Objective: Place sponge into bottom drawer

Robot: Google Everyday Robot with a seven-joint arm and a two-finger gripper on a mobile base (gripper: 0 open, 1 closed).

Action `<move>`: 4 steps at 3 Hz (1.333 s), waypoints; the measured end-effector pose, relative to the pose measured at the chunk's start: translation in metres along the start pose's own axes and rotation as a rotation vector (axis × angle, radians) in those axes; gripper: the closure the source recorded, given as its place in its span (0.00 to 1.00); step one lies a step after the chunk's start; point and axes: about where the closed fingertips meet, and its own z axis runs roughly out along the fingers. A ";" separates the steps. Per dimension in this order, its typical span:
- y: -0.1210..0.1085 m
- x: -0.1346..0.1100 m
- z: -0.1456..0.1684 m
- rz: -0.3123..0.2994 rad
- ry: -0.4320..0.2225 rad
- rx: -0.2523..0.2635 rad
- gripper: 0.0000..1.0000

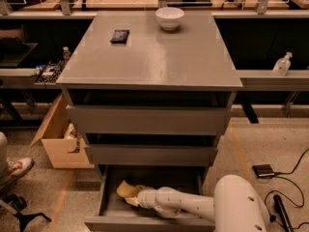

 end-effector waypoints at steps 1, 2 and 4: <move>-0.005 -0.001 -0.003 0.002 -0.007 0.015 0.00; -0.014 -0.006 -0.009 0.011 -0.035 0.038 0.00; -0.049 -0.021 -0.074 0.090 -0.181 0.163 0.00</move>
Offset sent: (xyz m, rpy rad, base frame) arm 0.0208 -0.0261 0.0171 0.0305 -0.0584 -0.0818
